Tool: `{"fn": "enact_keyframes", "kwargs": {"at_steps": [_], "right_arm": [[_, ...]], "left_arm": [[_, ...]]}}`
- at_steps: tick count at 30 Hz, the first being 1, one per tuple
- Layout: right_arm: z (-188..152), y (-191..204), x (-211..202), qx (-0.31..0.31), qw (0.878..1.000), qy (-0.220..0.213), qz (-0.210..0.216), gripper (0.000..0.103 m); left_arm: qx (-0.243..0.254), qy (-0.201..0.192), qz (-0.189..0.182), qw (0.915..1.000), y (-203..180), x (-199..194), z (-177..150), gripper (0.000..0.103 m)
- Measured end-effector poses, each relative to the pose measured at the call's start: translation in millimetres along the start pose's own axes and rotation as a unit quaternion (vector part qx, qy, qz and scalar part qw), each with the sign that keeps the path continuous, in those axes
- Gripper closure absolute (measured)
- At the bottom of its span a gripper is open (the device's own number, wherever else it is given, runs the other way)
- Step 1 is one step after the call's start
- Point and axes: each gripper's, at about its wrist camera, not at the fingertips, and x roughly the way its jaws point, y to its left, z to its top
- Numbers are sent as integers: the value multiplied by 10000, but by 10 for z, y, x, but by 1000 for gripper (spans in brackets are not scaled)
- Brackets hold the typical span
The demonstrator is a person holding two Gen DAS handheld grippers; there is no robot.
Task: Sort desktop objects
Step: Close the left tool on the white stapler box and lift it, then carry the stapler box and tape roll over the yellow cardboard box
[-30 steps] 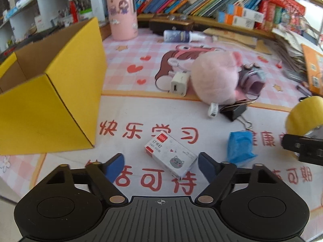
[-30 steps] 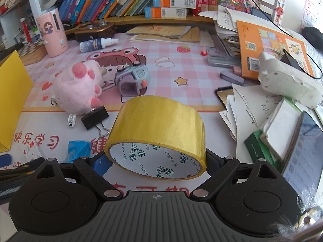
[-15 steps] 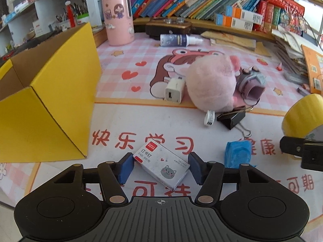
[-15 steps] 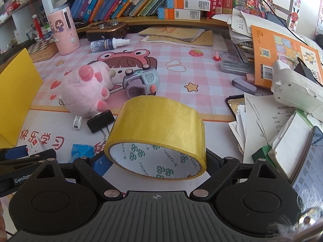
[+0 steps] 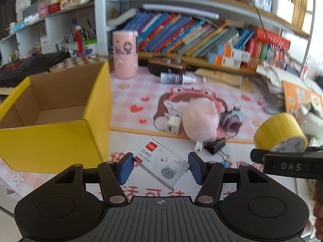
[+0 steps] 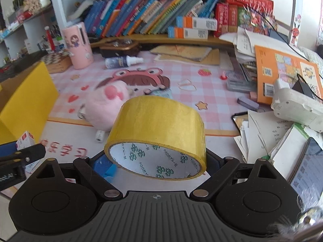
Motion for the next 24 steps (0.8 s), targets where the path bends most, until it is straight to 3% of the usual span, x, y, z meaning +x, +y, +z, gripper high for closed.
{"fn": "enact_keyframes", "kwargs": {"at_steps": [7,24], "right_arm": [[-50,406,-332,-251,9988,-267,336,12],[-709,1418,-831,-542,9956,80,761,12]], "left_arm": [[-241,-412,24,9989,352,-437,-17,45],[-493,-339,9,9982,1132,-1132,-629,45]]}}
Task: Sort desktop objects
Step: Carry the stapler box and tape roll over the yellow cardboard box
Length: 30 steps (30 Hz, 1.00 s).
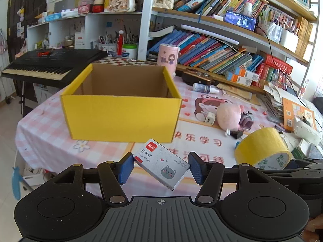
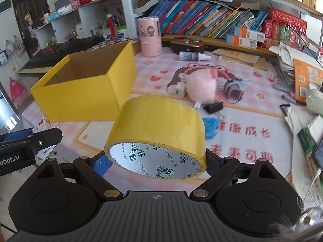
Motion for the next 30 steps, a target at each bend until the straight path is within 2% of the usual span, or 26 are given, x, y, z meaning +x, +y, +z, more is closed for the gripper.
{"fn": "enact_keyframes", "kwargs": {"at_steps": [13,30], "right_arm": [[-273,672,-123,-210,9993,113,287,12],[-323,1032,-177,-346,9986,81,380,12]], "left_arm": [[-127,-103,114,9998,516,-406,-222,45],[-176,-277,152,9993,814,-604,-284,45]]}}
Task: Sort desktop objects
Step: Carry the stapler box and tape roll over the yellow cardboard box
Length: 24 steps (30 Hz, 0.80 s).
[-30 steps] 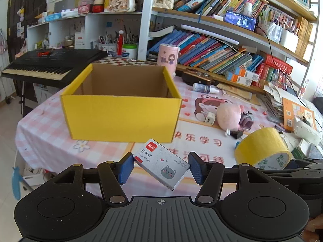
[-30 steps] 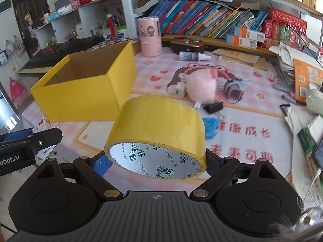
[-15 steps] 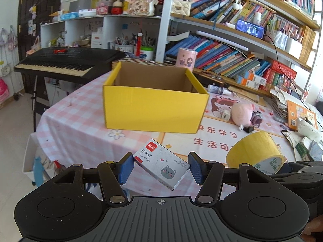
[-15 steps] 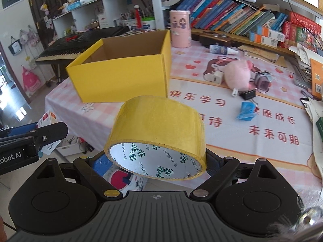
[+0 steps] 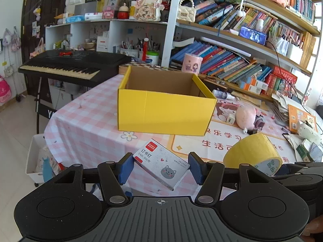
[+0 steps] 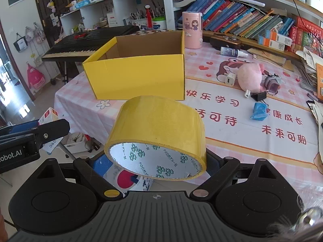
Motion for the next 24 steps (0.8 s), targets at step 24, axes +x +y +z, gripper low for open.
{"fn": "enact_keyframes", "kwargs": {"at_steps": [24], "right_arm": [[54,150,126,-125,9998,148,-68,12]], "left_arm": [[-124,59,-68,9999,142,66,28,45]]}}
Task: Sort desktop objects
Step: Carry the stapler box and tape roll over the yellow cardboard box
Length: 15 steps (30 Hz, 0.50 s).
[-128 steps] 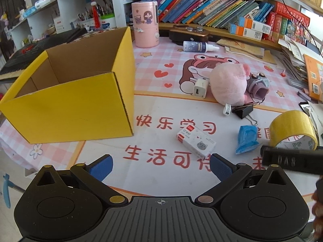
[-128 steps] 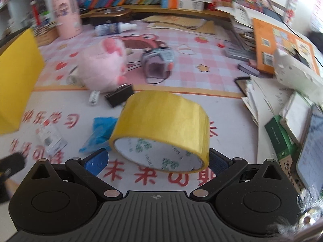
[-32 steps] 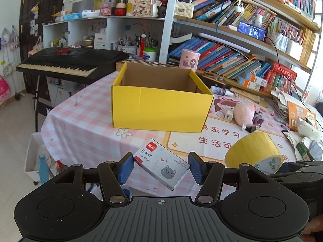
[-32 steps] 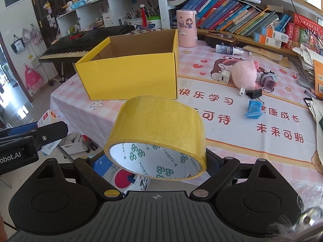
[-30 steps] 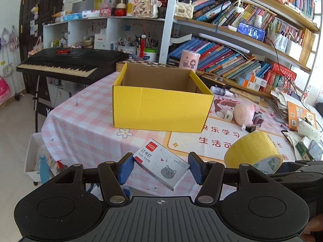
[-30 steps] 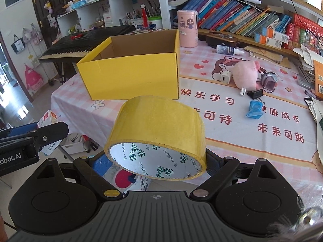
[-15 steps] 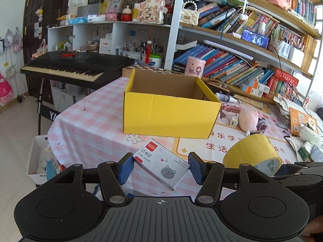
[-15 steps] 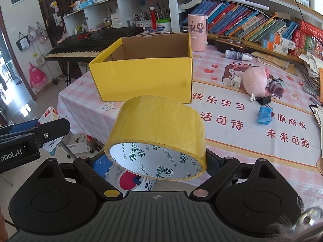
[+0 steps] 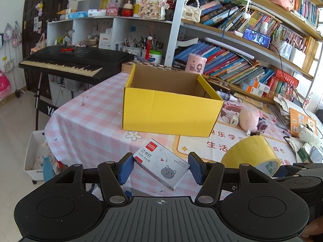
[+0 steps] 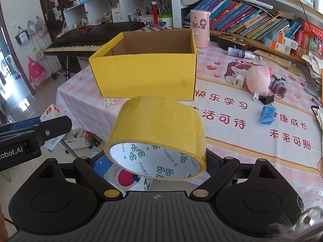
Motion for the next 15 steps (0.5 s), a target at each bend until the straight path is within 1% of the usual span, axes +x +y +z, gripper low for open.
{"fn": "enact_keyframes", "kwargs": {"at_steps": [7,15], "right_arm": [[37,-101,46,66,9999,71,-87,12],[176,-212,173,13,9999,115,-20,12]], "left_arm": [[-5,56,-76,10000,-46,101,27,45],[-54,76,-38,9999,-81,253,105,45]]}}
